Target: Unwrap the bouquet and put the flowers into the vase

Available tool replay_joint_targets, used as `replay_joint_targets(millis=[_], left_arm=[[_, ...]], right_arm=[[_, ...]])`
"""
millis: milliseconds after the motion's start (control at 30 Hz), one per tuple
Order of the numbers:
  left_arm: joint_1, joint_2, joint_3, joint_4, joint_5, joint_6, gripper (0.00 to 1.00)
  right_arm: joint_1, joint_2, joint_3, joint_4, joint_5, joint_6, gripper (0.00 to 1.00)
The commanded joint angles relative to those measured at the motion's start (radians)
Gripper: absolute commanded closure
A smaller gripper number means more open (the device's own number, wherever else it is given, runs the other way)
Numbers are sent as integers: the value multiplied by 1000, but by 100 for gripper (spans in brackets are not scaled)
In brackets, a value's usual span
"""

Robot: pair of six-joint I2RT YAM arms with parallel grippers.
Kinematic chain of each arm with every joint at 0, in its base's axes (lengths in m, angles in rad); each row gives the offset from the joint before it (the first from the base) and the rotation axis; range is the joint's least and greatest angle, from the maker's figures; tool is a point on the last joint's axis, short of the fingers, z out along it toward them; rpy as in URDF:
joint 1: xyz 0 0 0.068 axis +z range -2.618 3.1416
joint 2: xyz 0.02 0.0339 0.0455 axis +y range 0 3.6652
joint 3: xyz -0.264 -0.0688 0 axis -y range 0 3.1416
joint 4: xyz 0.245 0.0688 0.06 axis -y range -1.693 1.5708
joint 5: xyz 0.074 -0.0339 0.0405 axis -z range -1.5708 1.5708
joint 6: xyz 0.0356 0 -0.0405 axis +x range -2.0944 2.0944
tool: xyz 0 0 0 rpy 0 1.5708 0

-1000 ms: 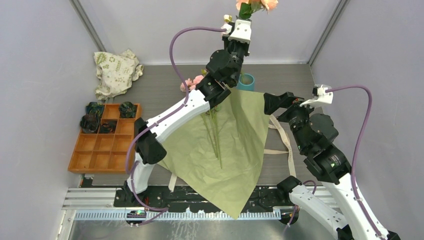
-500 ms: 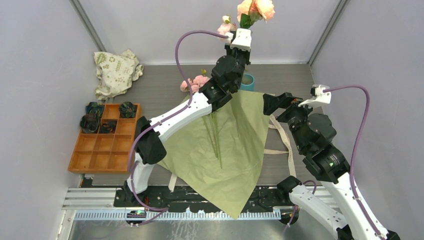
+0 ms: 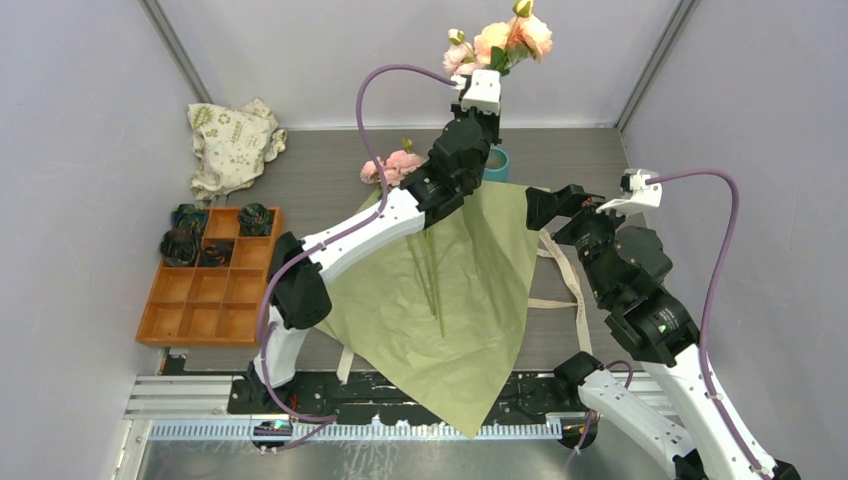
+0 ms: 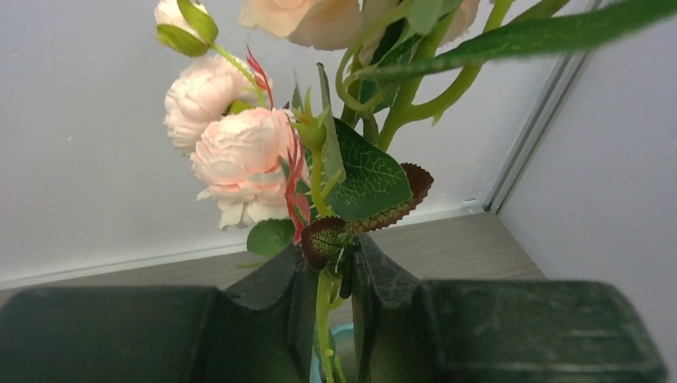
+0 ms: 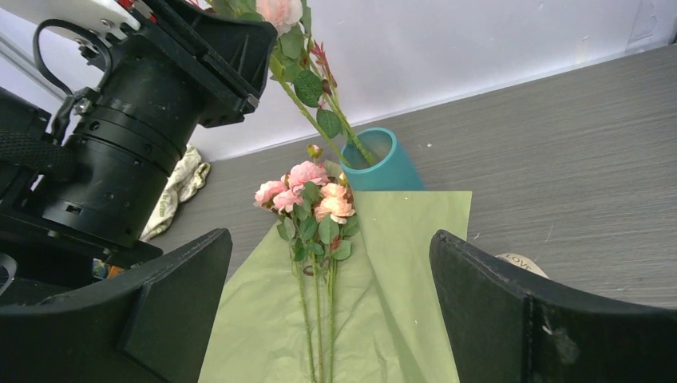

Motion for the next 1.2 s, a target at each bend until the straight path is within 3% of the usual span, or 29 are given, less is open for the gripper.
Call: replay_joint_targets(millis=[0,433,767,1167], left_arm=[[4,-80,-13,-7,-27,-77,77],[12,-95,-136,-139,-1,-315,70],[16,-148,-222,-223,1,-385,63],[15,-405,-416,-277,-77,-438,63]], right_arm=[[3,11,13,35,-14,10,0],[2,19,5,31,-16,11,0],[3,40,0,39,-26,19,0],[2,49,62,32,-11,-21,1]])
